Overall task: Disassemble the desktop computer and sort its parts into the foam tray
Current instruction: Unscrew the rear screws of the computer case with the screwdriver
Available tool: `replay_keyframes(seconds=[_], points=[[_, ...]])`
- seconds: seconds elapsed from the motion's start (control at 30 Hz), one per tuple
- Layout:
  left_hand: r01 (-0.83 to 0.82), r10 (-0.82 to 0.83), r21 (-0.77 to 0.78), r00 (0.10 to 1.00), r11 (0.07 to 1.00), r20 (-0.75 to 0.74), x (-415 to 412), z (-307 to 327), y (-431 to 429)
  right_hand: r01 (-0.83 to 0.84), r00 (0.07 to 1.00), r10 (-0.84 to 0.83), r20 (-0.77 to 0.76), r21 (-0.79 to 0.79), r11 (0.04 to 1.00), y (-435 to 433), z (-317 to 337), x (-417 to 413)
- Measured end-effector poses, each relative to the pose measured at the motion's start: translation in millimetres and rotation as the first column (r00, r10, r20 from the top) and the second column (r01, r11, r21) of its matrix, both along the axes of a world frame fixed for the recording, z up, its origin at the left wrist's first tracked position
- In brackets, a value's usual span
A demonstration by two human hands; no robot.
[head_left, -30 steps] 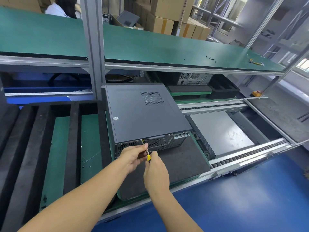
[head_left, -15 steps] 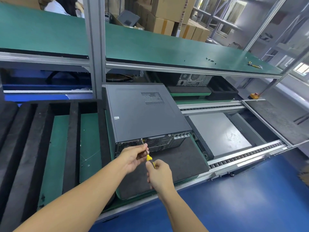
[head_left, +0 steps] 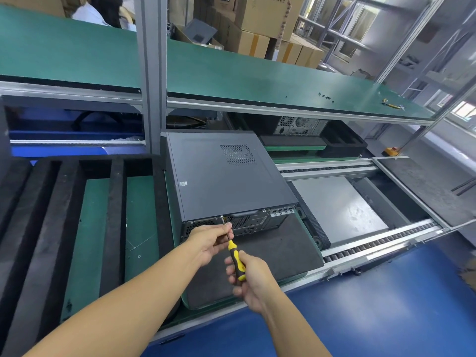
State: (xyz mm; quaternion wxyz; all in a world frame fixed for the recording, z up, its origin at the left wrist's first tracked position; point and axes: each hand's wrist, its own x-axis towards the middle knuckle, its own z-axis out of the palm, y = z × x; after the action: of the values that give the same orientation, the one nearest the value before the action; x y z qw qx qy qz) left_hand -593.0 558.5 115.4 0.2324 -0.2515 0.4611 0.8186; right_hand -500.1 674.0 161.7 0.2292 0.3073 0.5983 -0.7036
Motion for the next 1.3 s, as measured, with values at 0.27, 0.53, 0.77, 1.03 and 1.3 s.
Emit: replay_keyframes(seconds=[0.27,0.53,0.77,1.03,1.3], points=[[0.011,-0.012,0.066,1.0,0.998,0.013,3,-1,-1,0.093,0.956,0.015,-0.293,0.349,0.933,-8,-10,4],[0.023,-0.023,-0.027,1.0,0.999,-0.005,2,4,-1,0.014,0.986,0.027,-0.163,0.248,0.969,-14,-7,2],[0.018,-0.018,0.002,1.0,1.0,0.002,3,7,-2,0.001,0.992,0.008,-0.128,0.071,0.997,-3,-8,5],[0.059,-0.06,-0.097,0.998,0.994,-0.006,2,13,1,0.055,0.966,0.022,-0.257,0.286,0.957,-7,-16,5],[0.037,-0.038,-0.064,0.999,0.997,-0.011,0,11,2,0.032,0.998,-0.034,-0.055,-0.046,0.998,3,-14,7]])
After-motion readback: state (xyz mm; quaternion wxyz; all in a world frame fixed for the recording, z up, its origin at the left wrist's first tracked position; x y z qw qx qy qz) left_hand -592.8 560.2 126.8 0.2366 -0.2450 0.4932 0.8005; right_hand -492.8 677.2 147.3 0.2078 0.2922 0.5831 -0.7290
